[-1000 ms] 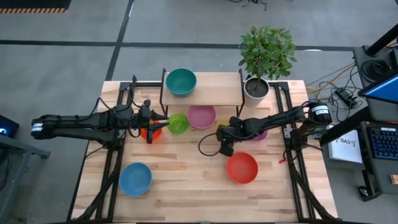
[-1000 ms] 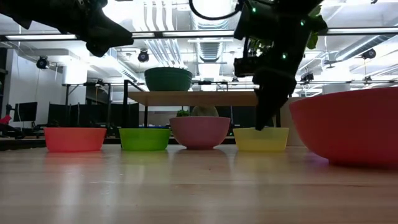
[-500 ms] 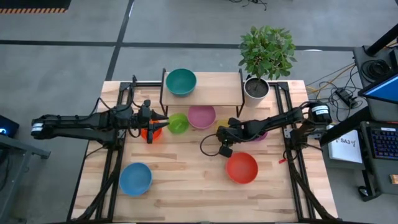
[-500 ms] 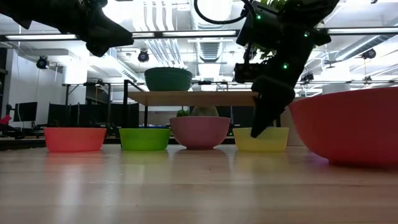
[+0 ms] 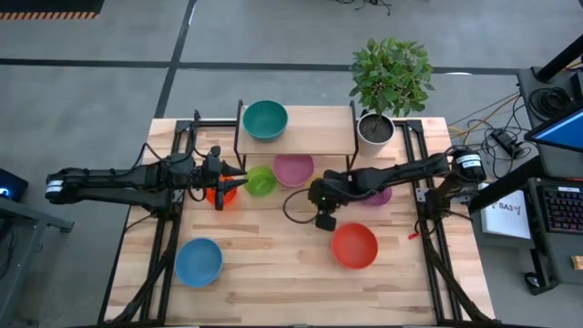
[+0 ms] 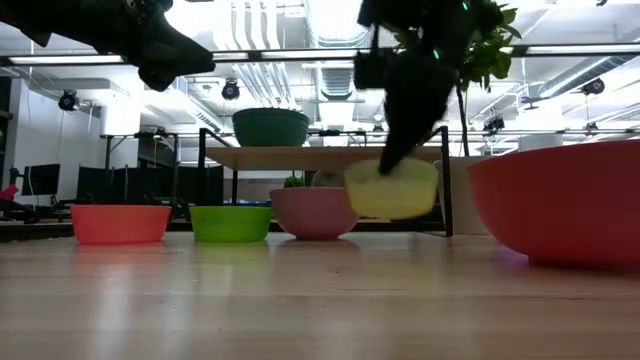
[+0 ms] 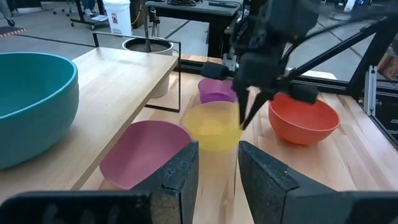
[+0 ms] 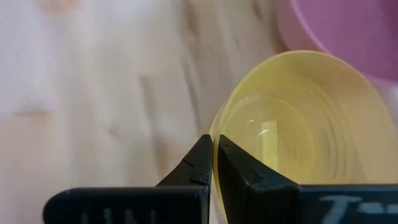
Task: Place and stack bowls onto a shelf
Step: Put the yellow bowl on the shelf
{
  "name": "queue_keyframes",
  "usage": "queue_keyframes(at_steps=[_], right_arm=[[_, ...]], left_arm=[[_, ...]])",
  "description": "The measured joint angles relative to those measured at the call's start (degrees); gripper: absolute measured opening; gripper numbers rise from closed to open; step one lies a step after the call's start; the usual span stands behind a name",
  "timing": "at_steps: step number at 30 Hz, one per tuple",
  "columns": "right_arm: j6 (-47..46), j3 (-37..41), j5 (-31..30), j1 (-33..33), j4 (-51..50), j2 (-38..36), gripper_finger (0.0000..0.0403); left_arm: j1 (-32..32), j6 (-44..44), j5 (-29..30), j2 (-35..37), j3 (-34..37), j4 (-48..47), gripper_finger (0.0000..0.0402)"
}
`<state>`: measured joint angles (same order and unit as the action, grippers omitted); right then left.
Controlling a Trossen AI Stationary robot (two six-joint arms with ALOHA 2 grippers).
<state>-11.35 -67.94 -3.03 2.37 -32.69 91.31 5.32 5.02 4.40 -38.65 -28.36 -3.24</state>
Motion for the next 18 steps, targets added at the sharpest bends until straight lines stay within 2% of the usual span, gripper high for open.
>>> queue_keyframes(at_steps=[4,11,18], right_arm=[[3.33,-5.79,5.1,0.12,-1.26,0.0,0.0009],[10.22,-15.93,3.7,0.11,-8.87,0.0,0.0009],[19.86,-19.02,-16.15,-2.55,-10.32,-0.09,0.0009]], left_arm=[[0.0,0.0,0.0,0.0,0.0,0.2,0.0095],[0.0,-0.01,-0.02,0.0,0.0,0.21,0.0095],[0.0,-0.02,-0.39,0.0,0.0,0.23,0.0095]])
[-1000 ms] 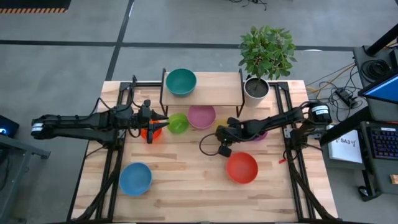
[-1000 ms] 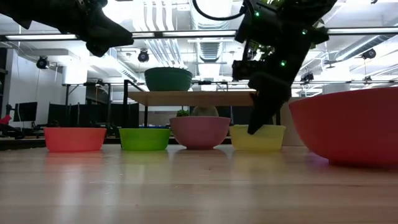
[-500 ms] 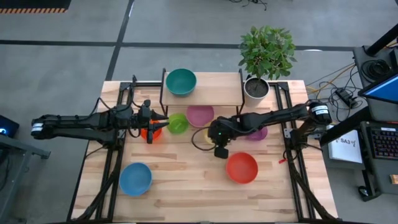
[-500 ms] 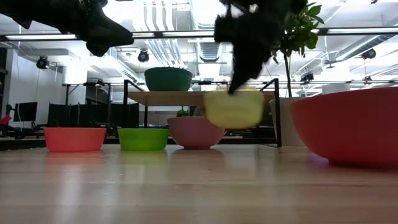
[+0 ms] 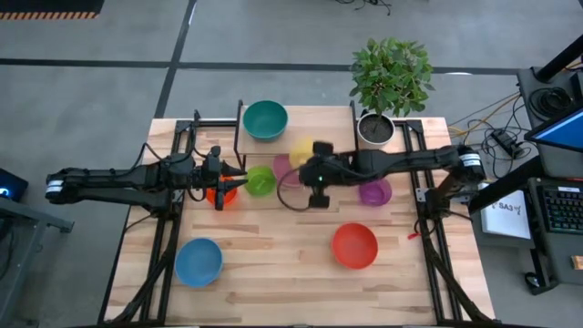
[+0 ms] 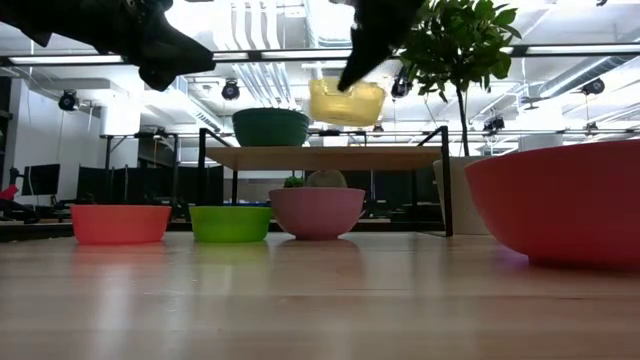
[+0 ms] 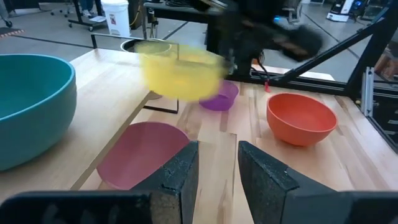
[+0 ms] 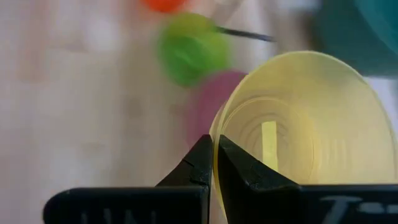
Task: Place and stack bowls onto a shelf
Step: Put the yellow bowl on the shelf
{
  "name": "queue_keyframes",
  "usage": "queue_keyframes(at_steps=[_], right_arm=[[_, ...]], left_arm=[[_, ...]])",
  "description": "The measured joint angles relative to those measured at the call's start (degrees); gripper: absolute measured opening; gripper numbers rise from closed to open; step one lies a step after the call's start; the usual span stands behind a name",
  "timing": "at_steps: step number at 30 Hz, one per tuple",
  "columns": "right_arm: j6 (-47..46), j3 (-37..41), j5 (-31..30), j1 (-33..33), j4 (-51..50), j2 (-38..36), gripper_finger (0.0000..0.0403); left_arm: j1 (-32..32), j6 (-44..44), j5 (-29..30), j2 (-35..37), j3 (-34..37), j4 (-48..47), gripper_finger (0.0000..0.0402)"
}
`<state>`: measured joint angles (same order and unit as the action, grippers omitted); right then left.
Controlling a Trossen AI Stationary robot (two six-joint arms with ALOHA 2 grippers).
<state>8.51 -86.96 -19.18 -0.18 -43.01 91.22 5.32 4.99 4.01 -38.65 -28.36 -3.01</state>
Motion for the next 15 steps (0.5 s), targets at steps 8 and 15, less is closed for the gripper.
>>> queue_keyframes(at_steps=[8,15], right_arm=[[3.22,0.26,-3.27,-10.76,-1.73,1.54,0.0009],[4.57,0.26,0.32,-16.41,-1.29,1.54,0.0009]], left_arm=[[0.01,0.29,0.05,0.0,0.0,0.06,0.0095],[0.0,2.06,0.23,-0.11,0.0,0.42,0.0095]])
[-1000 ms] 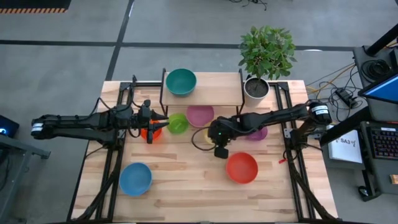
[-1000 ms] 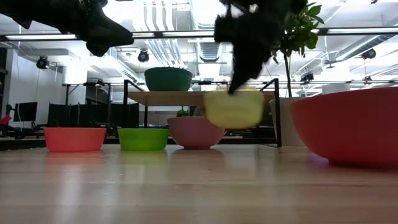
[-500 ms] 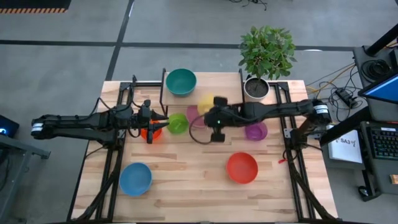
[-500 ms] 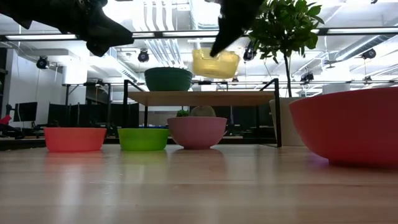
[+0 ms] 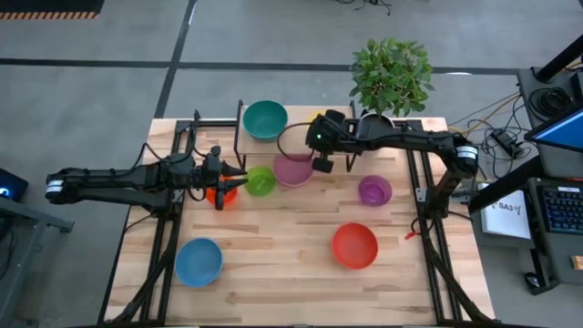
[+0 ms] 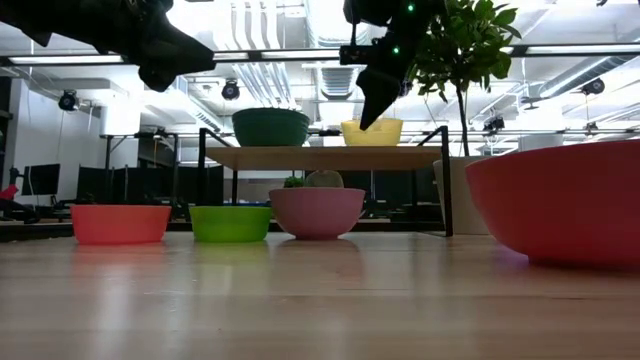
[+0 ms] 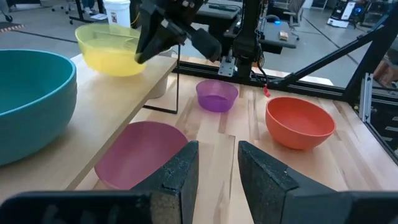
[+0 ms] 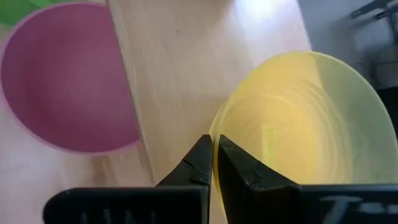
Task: Place and stack bowls onto a shelf
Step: Put the yellow bowl on the shelf, then stack the small orange bowl on the yellow bowl on the shelf
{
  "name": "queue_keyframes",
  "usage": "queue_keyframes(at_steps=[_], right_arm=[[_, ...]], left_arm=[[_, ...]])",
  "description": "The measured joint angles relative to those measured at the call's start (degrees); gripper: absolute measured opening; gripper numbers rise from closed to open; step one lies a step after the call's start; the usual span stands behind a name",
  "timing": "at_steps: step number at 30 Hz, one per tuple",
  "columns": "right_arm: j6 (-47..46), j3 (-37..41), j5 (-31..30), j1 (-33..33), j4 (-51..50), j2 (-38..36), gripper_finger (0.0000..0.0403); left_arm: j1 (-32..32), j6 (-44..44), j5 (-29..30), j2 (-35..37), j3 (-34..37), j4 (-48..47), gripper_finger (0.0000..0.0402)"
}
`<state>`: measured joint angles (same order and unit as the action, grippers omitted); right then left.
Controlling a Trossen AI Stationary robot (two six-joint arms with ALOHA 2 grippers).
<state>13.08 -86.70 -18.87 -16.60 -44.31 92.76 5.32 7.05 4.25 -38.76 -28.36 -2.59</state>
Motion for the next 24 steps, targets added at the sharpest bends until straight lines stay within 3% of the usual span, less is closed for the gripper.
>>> queue_keyframes(at_steps=[5,13,19,24], right_arm=[[1.5,0.0,1.3,-1.26,0.27,-0.23,0.0026],[2.59,0.0,0.91,-1.71,0.8,-0.11,0.0091],[3.03,0.02,0.82,-0.6,0.91,-1.99,0.0113],[3.02,0.02,0.84,2.4,0.69,-3.77,0.0114]], left_arm=[[0.0,0.52,0.31,-0.02,0.0,0.27,0.0095],[0.02,3.8,0.26,0.0,0.0,1.42,0.0095],[-0.07,11.04,-2.22,0.0,0.0,-0.02,0.0095],[-0.7,18.67,-2.25,-0.2,0.0,-6.74,0.0093]])
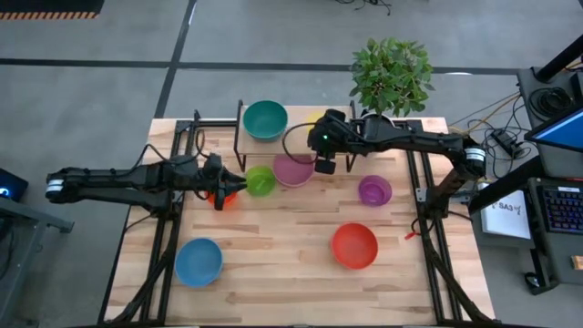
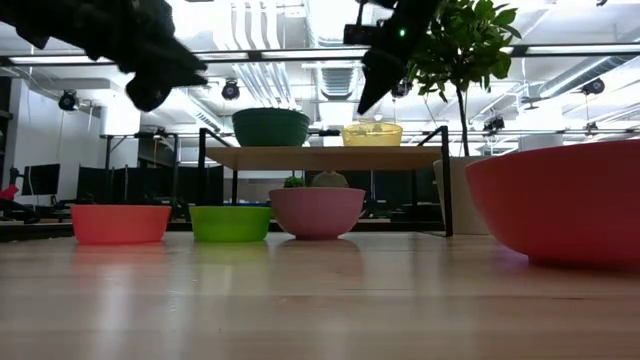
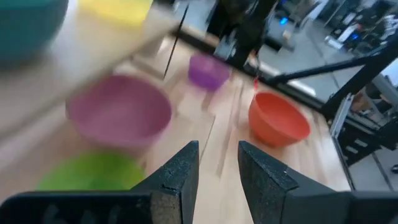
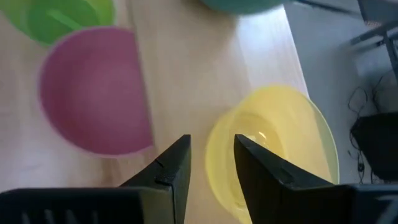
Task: Place and stack bowls onto a shelf
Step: Stack the small orange bowl on the yellow bowl on the shelf
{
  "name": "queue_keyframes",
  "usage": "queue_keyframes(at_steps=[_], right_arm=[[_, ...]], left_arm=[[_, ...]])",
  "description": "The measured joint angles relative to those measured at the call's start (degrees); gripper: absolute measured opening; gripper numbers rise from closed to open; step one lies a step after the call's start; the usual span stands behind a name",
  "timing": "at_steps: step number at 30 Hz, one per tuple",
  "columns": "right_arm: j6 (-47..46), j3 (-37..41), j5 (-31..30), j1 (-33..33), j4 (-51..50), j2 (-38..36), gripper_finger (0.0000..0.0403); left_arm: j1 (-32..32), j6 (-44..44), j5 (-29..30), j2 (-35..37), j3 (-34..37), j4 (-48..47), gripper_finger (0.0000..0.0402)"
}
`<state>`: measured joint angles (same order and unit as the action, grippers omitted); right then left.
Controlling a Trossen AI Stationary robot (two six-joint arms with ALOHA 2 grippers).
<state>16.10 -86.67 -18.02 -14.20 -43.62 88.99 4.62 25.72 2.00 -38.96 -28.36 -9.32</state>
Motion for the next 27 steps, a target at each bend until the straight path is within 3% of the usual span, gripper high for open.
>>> queue_keyframes(at_steps=[12,27], right_arm=[[-1.78,0.0,0.02,10.12,-0.73,-5.42,0.0099],[-3.67,0.09,0.02,15.09,-2.78,-6.47,0.0097]], left_arm=[[-5.13,14.36,-0.12,-1.89,0.0,-7.93,0.007],[-5.79,17.65,-1.25,-5.8,0.0,-8.3,0.0063]])
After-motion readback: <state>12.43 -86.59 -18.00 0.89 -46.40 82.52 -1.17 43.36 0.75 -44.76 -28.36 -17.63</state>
